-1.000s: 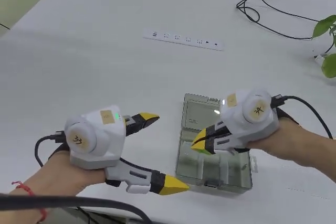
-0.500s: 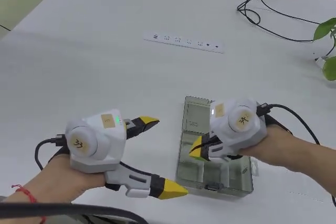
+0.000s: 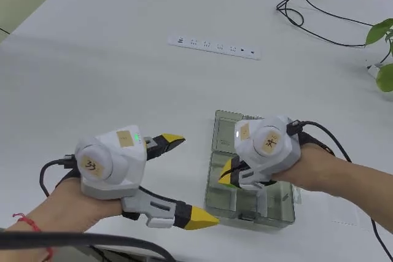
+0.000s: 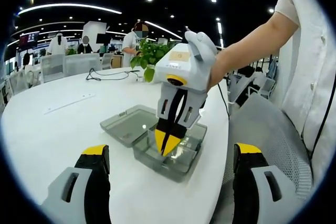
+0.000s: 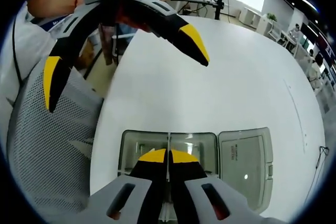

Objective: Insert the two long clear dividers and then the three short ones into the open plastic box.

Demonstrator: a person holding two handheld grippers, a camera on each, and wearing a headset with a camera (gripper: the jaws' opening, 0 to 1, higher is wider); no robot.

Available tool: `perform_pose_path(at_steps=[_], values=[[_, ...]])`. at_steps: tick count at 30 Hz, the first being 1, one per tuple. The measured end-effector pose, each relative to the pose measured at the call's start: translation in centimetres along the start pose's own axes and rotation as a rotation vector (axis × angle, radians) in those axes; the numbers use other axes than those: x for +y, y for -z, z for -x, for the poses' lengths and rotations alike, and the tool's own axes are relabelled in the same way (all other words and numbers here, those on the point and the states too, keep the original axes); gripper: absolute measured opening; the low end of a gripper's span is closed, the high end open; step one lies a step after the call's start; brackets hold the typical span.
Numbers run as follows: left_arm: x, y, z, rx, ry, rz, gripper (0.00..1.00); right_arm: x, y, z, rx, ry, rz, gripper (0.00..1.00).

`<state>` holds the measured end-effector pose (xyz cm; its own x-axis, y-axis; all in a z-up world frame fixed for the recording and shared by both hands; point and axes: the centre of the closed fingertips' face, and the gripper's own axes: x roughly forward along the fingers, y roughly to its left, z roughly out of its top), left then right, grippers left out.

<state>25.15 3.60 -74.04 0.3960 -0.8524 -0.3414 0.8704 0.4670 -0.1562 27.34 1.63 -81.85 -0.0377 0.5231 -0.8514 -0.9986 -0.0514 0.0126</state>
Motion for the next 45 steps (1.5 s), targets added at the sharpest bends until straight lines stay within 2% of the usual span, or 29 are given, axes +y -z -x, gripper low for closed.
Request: perform_pose_path(at_steps=[8, 12, 17, 23, 29, 33, 37, 45], values=[[0.0, 0.0, 0.0, 0.003, 0.000, 0.000, 1.00, 0.0, 0.0, 0.0, -0.013, 0.011, -0.021, 0.03], [-0.1, 0.1, 0.0, 0.009, 0.001, -0.002, 1.00, 0.2, 0.0, 0.2, -0.027, 0.008, -0.054, 0.09], [0.0, 0.2, 0.2, 0.013, -0.002, -0.007, 1.00, -0.1, -0.8, 1.8, -0.090, 0.030, -0.095, 0.15], [0.0, 0.3, 0.3, 0.020, -0.003, -0.006, 1.00, -0.6, -1.7, 4.6, -0.199, 0.060, -0.180, 0.22], [-0.2, 0.3, 0.3, 0.023, -0.006, -0.007, 1.00, -0.9, -1.6, 7.0, -0.257, 0.083, -0.230, 0.29], [-0.3, 0.6, 0.4, 0.042, -0.006, -0.016, 1.00, -1.0, -1.1, 8.3, -0.287, 0.092, -0.263, 0.32], [-0.3, 0.4, 0.6, 0.038, -0.010, -0.013, 1.00, -0.8, -0.2, 9.6, -0.297, 0.106, -0.267, 0.37], [-0.3, 0.3, 0.6, 0.040, -0.009, -0.016, 1.00, -0.3, 2.7, 11.7, -0.263, 0.126, -0.271, 0.44]])
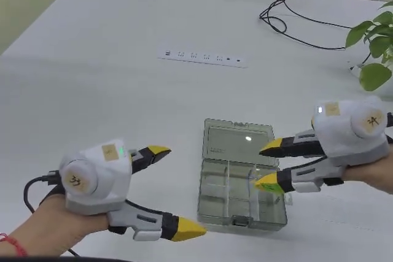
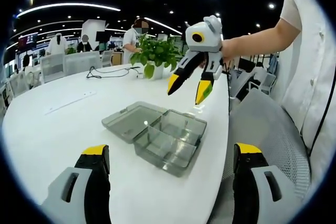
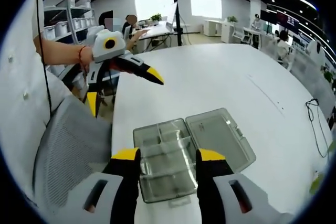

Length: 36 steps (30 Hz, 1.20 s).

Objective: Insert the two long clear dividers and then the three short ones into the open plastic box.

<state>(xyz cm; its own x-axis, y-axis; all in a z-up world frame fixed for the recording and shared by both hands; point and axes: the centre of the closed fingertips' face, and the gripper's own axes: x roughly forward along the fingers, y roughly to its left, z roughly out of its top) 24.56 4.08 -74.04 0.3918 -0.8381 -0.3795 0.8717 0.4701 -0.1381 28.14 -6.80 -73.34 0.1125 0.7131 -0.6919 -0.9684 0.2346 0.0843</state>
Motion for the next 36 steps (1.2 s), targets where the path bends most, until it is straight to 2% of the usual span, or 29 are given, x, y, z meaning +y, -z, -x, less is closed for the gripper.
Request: perform_pose_path(at_steps=[11, 18, 24, 29, 36], values=[[-0.1, 0.0, -0.1, 0.001, 0.002, -0.002, 1.00, -0.4, 4.8, 3.1, 0.094, 0.020, 0.001, 0.51], [-0.2, 0.2, -0.1, 0.008, 0.005, 0.000, 1.00, -0.5, 8.2, 4.4, 0.200, 0.024, 0.047, 0.54], [-0.1, 0.2, -0.1, 0.009, 0.002, 0.005, 1.00, -1.1, 11.0, 5.0, 0.274, 0.015, 0.070, 0.54], [0.1, 0.1, -0.2, 0.011, 0.000, 0.007, 1.00, -1.8, 13.8, 5.2, 0.391, 0.005, 0.162, 0.54], [0.2, 0.1, -0.2, 0.013, -0.001, 0.013, 1.00, -2.5, 16.4, 4.7, 0.492, -0.015, 0.231, 0.51]])
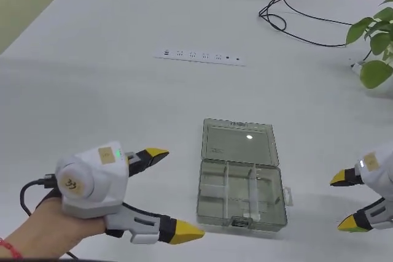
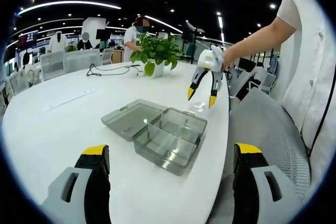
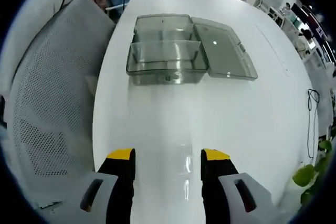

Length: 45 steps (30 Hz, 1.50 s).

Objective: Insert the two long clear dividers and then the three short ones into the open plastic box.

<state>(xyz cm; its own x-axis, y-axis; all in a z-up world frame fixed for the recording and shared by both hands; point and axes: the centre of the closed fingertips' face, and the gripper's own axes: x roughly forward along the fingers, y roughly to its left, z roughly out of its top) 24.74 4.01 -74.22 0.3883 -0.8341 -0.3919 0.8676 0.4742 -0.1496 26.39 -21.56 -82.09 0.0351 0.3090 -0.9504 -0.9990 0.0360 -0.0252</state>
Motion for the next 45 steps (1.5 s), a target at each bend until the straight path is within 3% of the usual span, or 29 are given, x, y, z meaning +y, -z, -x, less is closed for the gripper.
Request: perform_pose_path(at_steps=[10, 16, 24, 31, 45], values=[[0.2, 0.2, 0.0, 0.005, 0.000, 0.004, 1.00, -1.0, 3.0, -2.2, 0.088, -0.010, 0.035, 0.45], [0.2, 0.1, 0.0, 0.004, 0.001, 0.005, 1.00, -1.3, 3.5, -2.7, 0.106, -0.017, 0.051, 0.43], [0.3, 0.4, 0.1, 0.006, -0.001, 0.010, 1.00, -1.4, 3.7, -2.8, 0.098, -0.026, 0.037, 0.41], [0.2, 0.5, 0.1, 0.006, -0.001, 0.011, 1.00, -1.4, 3.6, -2.7, 0.099, -0.024, 0.042, 0.33], [0.5, 0.4, 0.4, 0.000, -0.005, 0.004, 1.00, -1.4, 2.9, -2.2, 0.083, 0.007, 0.037, 0.33]])
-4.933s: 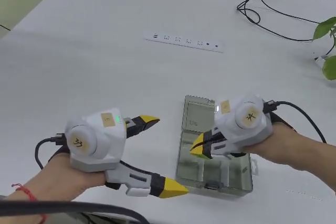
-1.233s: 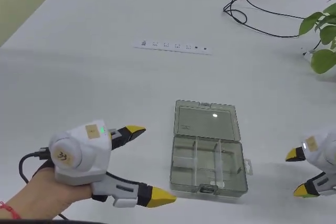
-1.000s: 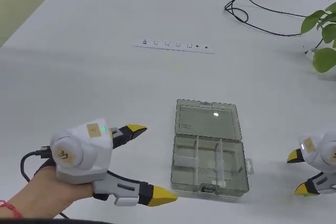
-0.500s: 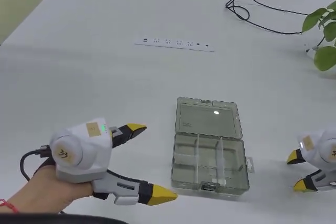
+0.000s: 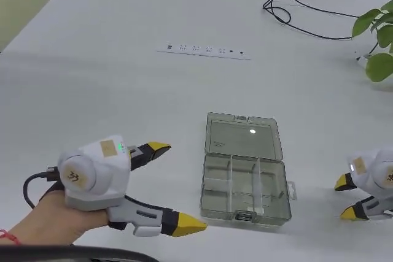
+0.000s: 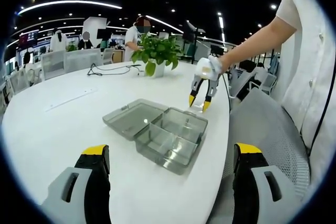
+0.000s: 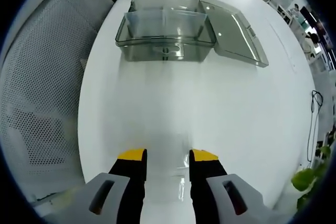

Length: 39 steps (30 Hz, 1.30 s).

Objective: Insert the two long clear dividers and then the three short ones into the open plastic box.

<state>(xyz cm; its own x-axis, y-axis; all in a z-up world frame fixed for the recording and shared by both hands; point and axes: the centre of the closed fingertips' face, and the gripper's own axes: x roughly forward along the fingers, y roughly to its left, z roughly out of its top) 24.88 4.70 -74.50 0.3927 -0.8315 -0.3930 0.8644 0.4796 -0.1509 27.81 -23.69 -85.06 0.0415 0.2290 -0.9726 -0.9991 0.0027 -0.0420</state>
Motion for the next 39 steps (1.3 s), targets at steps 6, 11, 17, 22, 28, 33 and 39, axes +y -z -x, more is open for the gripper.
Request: perform_pose_path(at_steps=[6, 11, 17, 22, 28, 33, 39], values=[[0.0, -0.5, 0.0, -0.011, -0.001, -0.002, 1.00, -0.3, -1.7, 1.5, -0.049, 0.045, -0.005, 0.33], [0.1, -0.8, -0.1, -0.019, -0.002, -0.001, 1.00, -0.2, -3.3, 2.9, -0.081, 0.078, 0.009, 0.33], [-0.4, -1.9, -0.5, -0.035, 0.010, 0.000, 1.00, -0.2, -5.4, 4.5, -0.124, 0.113, 0.012, 0.33], [-0.8, -2.9, -0.9, -0.050, 0.018, 0.009, 0.99, 0.0, -7.3, 5.6, -0.160, 0.141, 0.017, 0.33], [-1.1, -4.0, -1.2, -0.085, 0.021, 0.052, 0.95, 0.3, -9.8, 7.0, -0.202, 0.177, 0.025, 0.33], [-1.6, -4.8, -1.7, -0.106, 0.031, 0.101, 0.90, 0.8, -12.2, 8.1, -0.237, 0.204, 0.033, 0.33], [-2.5, -5.7, -2.6, -0.122, 0.056, 0.180, 0.82, 1.2, -14.2, 9.1, -0.265, 0.228, 0.041, 0.33]])
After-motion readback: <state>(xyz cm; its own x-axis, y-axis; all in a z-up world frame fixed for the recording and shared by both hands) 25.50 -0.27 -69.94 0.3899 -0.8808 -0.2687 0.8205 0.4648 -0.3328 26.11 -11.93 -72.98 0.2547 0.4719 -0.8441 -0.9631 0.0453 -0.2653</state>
